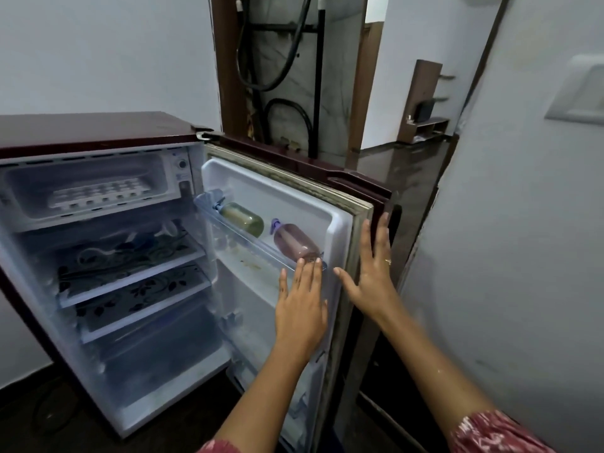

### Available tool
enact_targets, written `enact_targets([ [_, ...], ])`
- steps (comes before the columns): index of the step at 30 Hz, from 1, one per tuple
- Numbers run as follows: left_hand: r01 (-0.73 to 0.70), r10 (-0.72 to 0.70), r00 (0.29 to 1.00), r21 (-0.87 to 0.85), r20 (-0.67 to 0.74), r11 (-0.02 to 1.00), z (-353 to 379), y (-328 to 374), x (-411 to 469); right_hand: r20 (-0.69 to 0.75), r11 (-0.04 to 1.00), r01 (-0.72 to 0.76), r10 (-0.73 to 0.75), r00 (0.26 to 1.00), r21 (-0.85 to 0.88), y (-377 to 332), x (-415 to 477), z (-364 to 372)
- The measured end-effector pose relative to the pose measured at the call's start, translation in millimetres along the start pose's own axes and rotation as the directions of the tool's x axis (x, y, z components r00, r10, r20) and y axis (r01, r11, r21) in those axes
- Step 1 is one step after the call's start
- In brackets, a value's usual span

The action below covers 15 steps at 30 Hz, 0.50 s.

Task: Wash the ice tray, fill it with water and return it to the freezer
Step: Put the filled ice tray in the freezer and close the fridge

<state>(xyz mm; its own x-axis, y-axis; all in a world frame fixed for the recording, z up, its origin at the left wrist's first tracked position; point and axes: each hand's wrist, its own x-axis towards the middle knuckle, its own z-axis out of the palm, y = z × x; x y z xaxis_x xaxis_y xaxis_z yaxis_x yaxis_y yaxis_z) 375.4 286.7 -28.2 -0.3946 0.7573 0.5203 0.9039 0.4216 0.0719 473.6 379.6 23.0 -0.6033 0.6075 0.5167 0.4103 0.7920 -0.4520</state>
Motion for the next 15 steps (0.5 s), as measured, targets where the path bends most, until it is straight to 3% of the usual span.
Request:
enact_targets([
  [4,0.016,-0.015,0.999,0.011,-0.040,1.000,-4,-4,-5,0.009,1.000,0.008,-0.008,1.000,0.019,-3,-7,1],
  [8,0.074,-0.074,0.997,-0.001,0.012,0.997,-6,-9,-17,-0.031,0.996,0.067,-0.065,0.997,0.053,-9,-17,3],
  [13,0.171,-0.172,0.985,0.026,0.030,0.985,-11,-22,-34,-0.157,0.969,0.219,-0.199,0.967,0.118,-9,-29,5],
  [15,0.232,-0.232,0.973,0.013,0.011,0.973,-15,-28,-40,-0.228,0.953,0.231,-0.185,0.956,0.195,-9,-31,12],
])
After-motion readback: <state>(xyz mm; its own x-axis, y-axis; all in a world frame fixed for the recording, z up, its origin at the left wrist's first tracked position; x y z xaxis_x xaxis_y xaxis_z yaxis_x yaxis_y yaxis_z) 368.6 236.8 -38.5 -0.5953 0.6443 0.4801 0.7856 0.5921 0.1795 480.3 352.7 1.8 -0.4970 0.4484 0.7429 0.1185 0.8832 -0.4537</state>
